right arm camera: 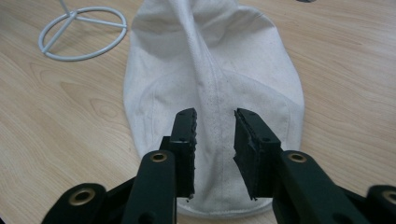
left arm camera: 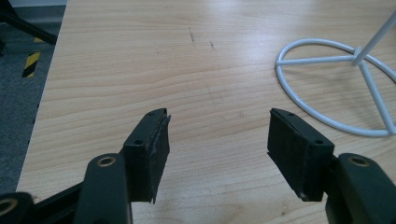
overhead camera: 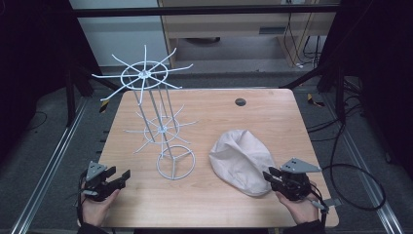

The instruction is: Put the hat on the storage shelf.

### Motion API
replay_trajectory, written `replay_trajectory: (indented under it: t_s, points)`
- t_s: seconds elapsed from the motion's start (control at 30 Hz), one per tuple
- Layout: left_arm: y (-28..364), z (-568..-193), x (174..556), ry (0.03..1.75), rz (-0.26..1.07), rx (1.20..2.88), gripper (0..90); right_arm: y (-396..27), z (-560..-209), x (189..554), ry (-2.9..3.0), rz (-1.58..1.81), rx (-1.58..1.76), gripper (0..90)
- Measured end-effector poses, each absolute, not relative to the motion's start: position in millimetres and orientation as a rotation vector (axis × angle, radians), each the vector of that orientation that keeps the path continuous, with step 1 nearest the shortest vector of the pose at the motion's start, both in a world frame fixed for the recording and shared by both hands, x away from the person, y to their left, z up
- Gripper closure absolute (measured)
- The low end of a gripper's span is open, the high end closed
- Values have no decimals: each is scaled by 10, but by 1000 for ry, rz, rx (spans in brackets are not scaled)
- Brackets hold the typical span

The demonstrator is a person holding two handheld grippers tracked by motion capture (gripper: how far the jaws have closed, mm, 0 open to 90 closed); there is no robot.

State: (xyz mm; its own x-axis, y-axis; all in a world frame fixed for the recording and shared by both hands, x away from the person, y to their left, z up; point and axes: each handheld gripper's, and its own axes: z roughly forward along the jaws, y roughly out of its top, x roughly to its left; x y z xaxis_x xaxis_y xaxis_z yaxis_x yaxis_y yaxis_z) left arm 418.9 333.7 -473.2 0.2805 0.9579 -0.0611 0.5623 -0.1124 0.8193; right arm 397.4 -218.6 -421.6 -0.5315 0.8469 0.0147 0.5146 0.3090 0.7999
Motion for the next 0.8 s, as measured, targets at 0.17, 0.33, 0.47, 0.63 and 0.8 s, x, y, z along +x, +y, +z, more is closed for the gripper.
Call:
replay_trajectory:
  t_s: [0.17, 0.33, 0.47, 0.63, 0.8]
  points:
    - [3329, -4731, 4181, 1376, 653, 1789, 366, -2117, -4137, 4051, 2196, 1068, 1198, 644]
    - [3341, -4727, 4194, 1381, 664, 1787, 365, -1986, -4028, 4186, 2206, 1062, 1179, 595]
    - [3355, -4727, 4194, 1383, 665, 1788, 364, -1887, -3993, 4284, 2221, 1035, 1173, 560]
    - [3343, -4735, 4203, 1381, 661, 1800, 363, -1798, -3966, 4392, 2252, 1015, 1161, 550]
    - [3343, -4738, 4201, 1382, 659, 1801, 363, -1717, -3962, 4506, 2281, 984, 1154, 547]
